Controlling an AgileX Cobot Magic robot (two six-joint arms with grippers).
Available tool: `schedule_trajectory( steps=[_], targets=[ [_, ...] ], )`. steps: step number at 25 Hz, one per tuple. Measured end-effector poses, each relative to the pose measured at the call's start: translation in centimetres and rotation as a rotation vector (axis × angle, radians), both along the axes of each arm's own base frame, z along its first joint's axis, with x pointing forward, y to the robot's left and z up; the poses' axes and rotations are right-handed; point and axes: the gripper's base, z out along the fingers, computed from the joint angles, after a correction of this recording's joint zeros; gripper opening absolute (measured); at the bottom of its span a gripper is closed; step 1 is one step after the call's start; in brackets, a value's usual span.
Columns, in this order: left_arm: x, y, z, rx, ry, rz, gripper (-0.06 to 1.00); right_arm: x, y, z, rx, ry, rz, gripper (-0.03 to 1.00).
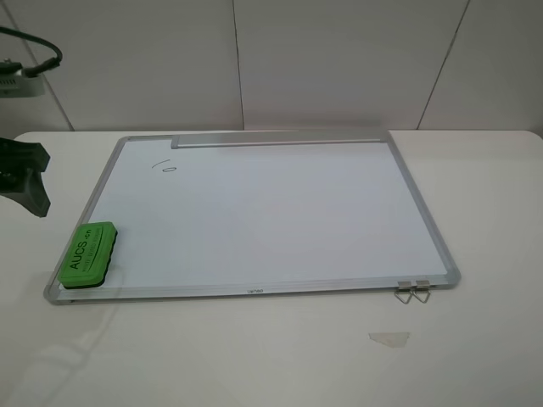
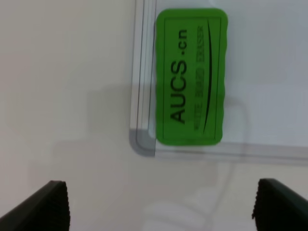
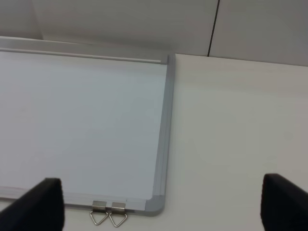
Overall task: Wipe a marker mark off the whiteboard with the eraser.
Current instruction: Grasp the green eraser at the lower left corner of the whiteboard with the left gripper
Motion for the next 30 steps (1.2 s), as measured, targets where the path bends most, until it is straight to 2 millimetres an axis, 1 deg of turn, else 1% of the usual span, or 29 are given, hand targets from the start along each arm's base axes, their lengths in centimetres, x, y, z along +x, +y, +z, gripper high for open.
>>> schedule_trajectory(
  steps=[4,8,14,21,24,30],
  targets=[
    [2.4,-0.4,-2.8,-0.006,-0.010,-0.009,0.78,0.0,0.0,0.0,0.000,0.000,0.000,0.82],
    [3.9,-0.7,-5.7,-0.007,0.028,-0.011,0.78,0.0,0.0,0.0,0.000,0.000,0.000,0.82],
    [5.3,-1.1,-9.6,-0.028,0.088,0.007,0.78,0.0,0.0,0.0,0.000,0.000,0.000,0.82],
    [6.0,-1.4,-13.3,-0.047,0.141,0.034,0.78,0.0,0.0,0.0,0.000,0.000,0.000,0.82],
    [6.0,-1.4,-14.3,-0.043,0.172,0.035,0.78,0.0,0.0,0.0,0.000,0.000,0.000,0.82],
    [6.1,-1.5,-14.4,-0.046,0.178,0.040,0.78,0.0,0.0,0.0,0.000,0.000,0.000,0.82]
  ],
)
